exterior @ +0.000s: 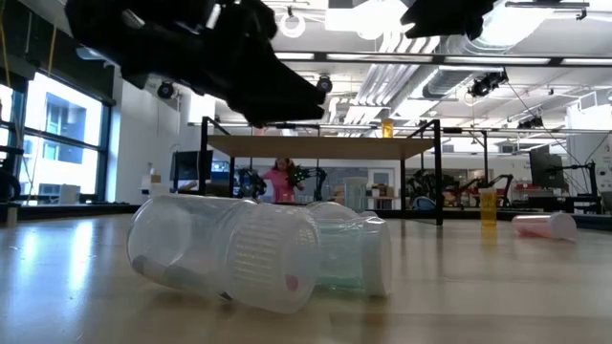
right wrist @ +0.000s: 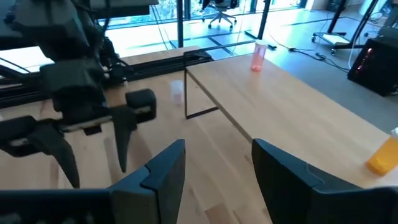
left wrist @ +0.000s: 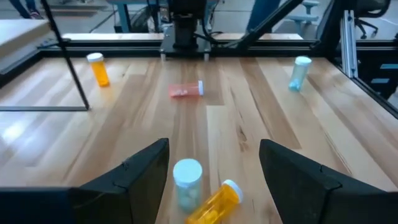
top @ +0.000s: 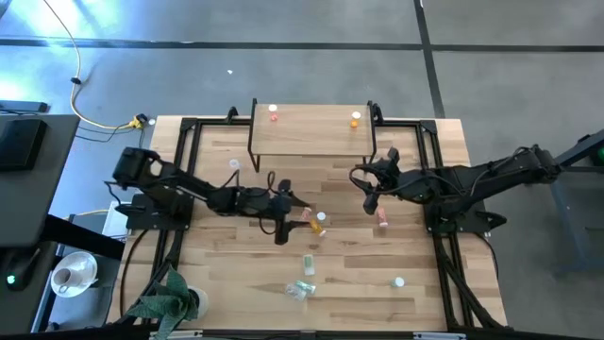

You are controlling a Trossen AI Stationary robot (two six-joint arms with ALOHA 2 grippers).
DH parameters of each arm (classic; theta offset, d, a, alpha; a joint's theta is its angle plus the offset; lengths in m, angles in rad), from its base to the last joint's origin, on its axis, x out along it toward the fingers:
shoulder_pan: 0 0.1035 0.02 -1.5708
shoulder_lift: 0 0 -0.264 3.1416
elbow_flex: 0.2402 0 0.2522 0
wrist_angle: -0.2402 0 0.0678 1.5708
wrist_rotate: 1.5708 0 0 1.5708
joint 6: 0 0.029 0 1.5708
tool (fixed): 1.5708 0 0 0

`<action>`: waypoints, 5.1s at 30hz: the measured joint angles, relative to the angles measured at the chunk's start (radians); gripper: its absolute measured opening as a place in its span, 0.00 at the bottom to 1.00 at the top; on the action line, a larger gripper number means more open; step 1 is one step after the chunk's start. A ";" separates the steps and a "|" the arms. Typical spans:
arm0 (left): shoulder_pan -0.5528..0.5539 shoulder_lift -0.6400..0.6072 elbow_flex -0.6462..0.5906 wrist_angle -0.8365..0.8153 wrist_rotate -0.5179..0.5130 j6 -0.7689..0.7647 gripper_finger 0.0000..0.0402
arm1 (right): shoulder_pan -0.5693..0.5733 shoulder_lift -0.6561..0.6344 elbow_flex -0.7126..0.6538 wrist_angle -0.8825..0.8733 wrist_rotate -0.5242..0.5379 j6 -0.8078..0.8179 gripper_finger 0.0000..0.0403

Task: Pick and place medicine bottles onto shelf by color
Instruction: Put the top green pill bottle on the shelf

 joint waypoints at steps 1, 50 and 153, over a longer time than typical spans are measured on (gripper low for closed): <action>0.000 0.019 0.017 -0.001 0.004 0.000 0.60 | 0.006 0.000 0.000 -0.002 0.000 0.000 0.44; 0.051 0.246 0.248 -0.270 -0.024 -0.056 0.60 | 0.060 0.048 -0.001 0.006 0.030 -0.001 0.44; 0.537 0.028 0.562 -0.735 -0.408 -0.165 0.28 | 0.060 0.047 0.000 -0.007 0.026 -0.001 0.44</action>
